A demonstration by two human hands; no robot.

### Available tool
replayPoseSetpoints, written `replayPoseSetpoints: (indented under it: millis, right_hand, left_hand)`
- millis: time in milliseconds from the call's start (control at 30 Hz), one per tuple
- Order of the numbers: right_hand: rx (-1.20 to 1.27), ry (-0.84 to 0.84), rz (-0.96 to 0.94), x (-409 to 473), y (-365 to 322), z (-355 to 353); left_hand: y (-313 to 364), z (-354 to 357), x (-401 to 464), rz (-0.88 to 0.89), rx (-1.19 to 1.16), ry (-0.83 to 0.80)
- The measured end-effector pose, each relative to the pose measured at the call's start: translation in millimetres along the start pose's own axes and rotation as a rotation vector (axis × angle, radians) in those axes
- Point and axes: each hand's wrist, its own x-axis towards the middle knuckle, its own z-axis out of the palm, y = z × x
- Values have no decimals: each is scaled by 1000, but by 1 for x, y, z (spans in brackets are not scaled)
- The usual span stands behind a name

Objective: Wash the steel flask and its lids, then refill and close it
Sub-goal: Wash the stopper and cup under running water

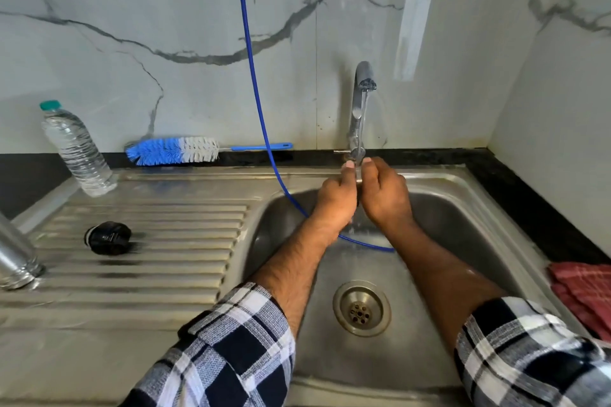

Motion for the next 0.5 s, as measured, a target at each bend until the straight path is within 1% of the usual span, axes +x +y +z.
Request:
replayPoseSetpoints:
  millis: [67,100,133,167,200,233,267,300,333,367,400,433,467,500]
  right_hand:
    - [163,-63,281,8,-9,0]
    - [287,-109,446,11,-11,-3]
    - [437,-160,602,11,-14,-8]
    - [531,-207,708,9,-16,-12]
    - [556,-229,747,8,-17,-14]
    - [489,-220,719,7,-18,-14]
    - [356,-166,617,7,-16,-11]
    - [199,-86,435,6,-16,-8]
    - [71,-17,198,3,-14,-6]
    - [-8,18,-40,0,-11,-4]
    - [-54,19,-238,-4,-7,-3]
    - [-98,-8,-383,-8,-4,-3]
    - [-144,-37,-481,-11,-3,-3]
    - [-189,-52,-534,-13,-1,-1]
  left_hand:
    - [-6,-5,-2,213,192,25]
    - [-7,-9,-3,315,286,20]
    - [-8,-13,-3,404,362,8]
    - [-9,-17,-6,462,409,-18]
    - [-9,-18,-8,478,444,-38]
    - [-7,-17,-9,459,457,-44]
    - [-4,-15,-10,409,445,-36]
    - [-1,-12,-10,327,379,-23]
    - [4,-9,-10,205,258,-16]
    - [9,-7,-10,56,96,-27]
    - [13,-10,-10,-114,-74,-54]
    - [18,-18,-11,-272,-216,-104]
    - [20,-28,-10,-383,-297,-176]
    - [21,-37,-10,-432,-336,-246]
